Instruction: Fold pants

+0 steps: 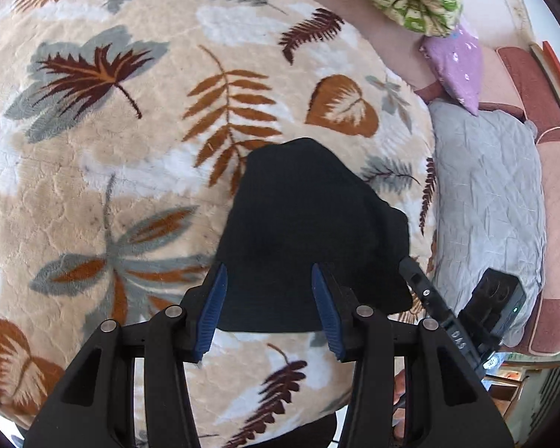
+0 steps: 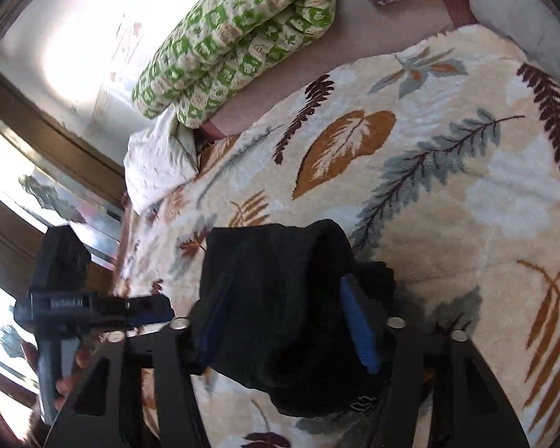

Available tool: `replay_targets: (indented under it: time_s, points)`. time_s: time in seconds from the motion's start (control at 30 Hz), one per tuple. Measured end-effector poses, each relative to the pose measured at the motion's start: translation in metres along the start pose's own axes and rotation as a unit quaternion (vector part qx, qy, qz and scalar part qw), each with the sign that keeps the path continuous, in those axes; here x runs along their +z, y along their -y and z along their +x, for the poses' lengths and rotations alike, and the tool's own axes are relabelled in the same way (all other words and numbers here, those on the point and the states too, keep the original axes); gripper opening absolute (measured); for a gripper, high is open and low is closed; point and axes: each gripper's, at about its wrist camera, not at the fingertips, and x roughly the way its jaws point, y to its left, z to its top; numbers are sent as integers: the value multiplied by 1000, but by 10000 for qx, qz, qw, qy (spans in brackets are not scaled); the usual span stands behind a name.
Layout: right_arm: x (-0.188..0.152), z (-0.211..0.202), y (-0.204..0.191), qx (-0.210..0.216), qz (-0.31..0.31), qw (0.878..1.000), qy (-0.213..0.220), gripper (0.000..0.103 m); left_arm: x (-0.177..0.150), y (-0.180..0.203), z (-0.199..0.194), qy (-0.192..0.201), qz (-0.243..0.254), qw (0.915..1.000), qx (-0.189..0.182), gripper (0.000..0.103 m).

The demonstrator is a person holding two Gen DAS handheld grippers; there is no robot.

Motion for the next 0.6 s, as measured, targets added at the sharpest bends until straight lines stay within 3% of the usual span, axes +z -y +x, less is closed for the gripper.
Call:
replay_targets:
  time_s: [0.07,0.2,0.37,0.43,0.6]
  points:
    - [-6,0,8,-167,-13,9999,-17,40,-1,-2,7,-22,35,10000,-12,46]
    - [-23,13,40,-520,158,9980,-309,41,-2,-2,17,-93,124,9999,-25,46]
    - [-19,1,41,-74,338,9991,-234,46,1,0,24,-207,569,9982,-11,46]
    - [-18,-3,42,87,445,9986,-285,58,2,-1,24,-199,750,9970,14,46]
    - [-19,-5,46,267,748,9963,-317,59,2,-1,31,-371,979,9944,-117,46]
